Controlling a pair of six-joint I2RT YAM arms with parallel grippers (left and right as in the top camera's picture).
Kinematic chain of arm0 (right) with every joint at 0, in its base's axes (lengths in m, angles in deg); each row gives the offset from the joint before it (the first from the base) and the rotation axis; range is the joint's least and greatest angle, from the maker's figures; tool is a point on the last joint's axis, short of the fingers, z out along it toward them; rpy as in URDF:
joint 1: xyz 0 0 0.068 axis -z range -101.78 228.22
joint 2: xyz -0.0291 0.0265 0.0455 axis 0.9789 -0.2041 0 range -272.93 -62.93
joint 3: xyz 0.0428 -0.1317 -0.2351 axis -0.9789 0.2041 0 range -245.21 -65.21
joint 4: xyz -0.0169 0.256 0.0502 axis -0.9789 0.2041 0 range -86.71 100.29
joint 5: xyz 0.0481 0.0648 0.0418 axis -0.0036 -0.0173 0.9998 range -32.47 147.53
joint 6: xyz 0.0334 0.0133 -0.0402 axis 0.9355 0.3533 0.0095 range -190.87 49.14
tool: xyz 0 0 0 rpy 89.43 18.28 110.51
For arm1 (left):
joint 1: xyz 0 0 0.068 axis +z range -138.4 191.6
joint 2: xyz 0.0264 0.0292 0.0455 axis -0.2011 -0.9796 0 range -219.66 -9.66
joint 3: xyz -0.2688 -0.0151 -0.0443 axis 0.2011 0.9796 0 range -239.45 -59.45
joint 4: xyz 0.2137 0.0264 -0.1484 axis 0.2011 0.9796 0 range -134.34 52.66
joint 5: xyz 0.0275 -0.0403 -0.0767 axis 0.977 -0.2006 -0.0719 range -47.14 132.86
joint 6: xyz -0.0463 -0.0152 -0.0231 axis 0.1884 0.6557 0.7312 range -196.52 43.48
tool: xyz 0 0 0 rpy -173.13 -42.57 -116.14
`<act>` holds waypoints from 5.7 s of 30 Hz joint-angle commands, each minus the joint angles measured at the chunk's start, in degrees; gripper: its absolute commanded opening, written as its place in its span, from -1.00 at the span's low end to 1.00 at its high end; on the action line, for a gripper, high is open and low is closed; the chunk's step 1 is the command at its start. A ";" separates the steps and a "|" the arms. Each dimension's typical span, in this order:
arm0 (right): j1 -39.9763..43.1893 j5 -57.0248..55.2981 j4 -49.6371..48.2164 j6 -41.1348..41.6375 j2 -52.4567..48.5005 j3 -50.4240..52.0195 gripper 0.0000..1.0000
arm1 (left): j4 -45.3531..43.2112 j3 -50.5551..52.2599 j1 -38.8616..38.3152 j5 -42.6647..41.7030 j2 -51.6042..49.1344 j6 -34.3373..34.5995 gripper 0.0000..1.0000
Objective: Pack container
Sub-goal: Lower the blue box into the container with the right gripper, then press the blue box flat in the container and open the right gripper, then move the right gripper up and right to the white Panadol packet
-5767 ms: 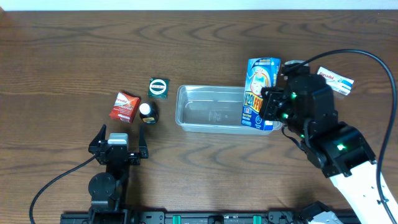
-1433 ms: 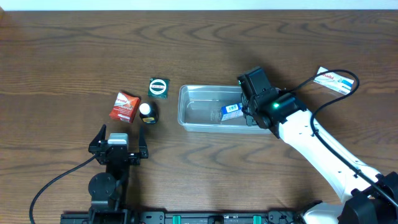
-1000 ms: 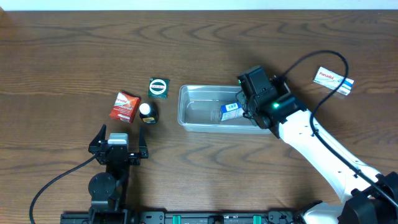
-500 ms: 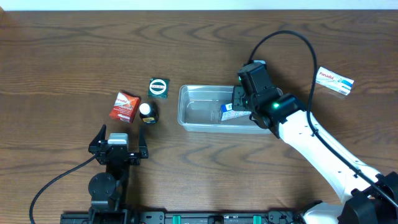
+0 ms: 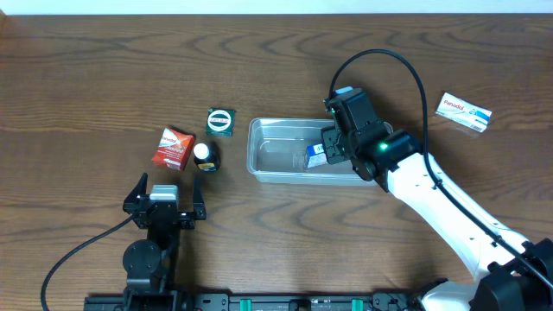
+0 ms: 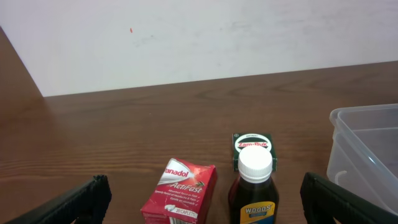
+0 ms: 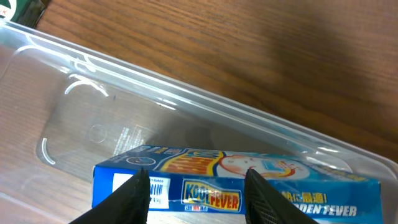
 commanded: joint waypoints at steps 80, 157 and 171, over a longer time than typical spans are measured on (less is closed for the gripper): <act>1.90 9.92 16.46 4.28 -0.55 -0.87 0.00 | 2.10 1.11 0.22 1.31 0.35 0.50 0.96; 29.38 8.55 29.22 0.90 -6.25 -35.32 0.78 | 2.10 1.11 0.22 1.31 0.35 0.50 0.96; 43.65 9.42 21.64 -2.05 -21.84 -35.32 0.93 | 2.10 1.11 0.22 1.31 0.35 0.50 0.96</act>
